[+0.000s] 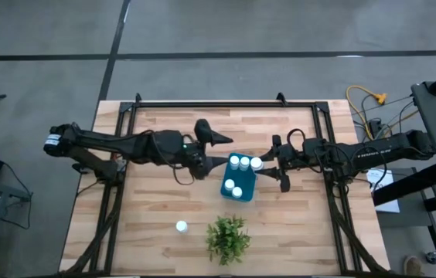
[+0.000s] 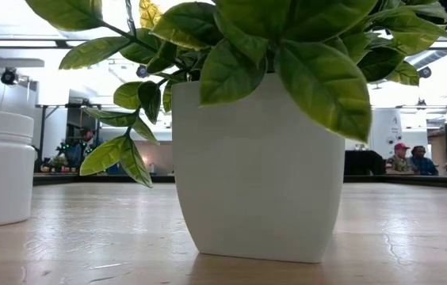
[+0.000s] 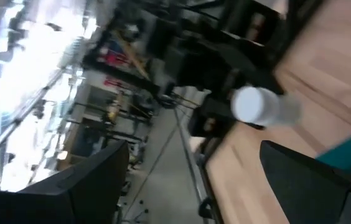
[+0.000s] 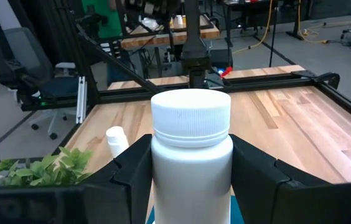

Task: Pick and place pill bottles into a basket
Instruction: Put the white pill bottle into the blue bin

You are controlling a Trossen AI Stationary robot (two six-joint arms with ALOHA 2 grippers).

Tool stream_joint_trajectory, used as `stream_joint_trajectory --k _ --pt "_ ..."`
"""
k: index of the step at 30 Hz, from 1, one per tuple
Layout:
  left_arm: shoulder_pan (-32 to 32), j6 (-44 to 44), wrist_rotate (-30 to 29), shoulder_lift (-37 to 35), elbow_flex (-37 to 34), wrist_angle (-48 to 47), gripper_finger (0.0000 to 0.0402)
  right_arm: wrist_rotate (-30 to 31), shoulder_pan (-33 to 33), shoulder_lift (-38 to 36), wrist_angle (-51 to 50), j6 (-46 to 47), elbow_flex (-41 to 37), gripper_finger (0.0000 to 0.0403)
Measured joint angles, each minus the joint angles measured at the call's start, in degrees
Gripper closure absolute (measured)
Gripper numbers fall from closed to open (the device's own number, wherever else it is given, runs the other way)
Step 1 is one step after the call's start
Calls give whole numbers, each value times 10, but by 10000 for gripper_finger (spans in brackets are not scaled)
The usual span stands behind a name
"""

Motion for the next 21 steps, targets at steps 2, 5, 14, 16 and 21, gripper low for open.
stream_joint_trajectory --k 2,5,14,16,21 --pt "-3 3 -5 11 18 -50 59 0 0 0 0 0 0 239" --pt "-4 3 -5 42 66 -109 59 0 0 0 1 2 0 239" --pt "-13 32 -6 127 234 -321 59 -10 0 0 -3 10 0 239" --pt "-16 34 -4 136 256 -338 59 -16 0 0 -4 10 0 239" --pt "-30 43 -4 145 265 -364 59 -26 0 0 -10 10 0 239"
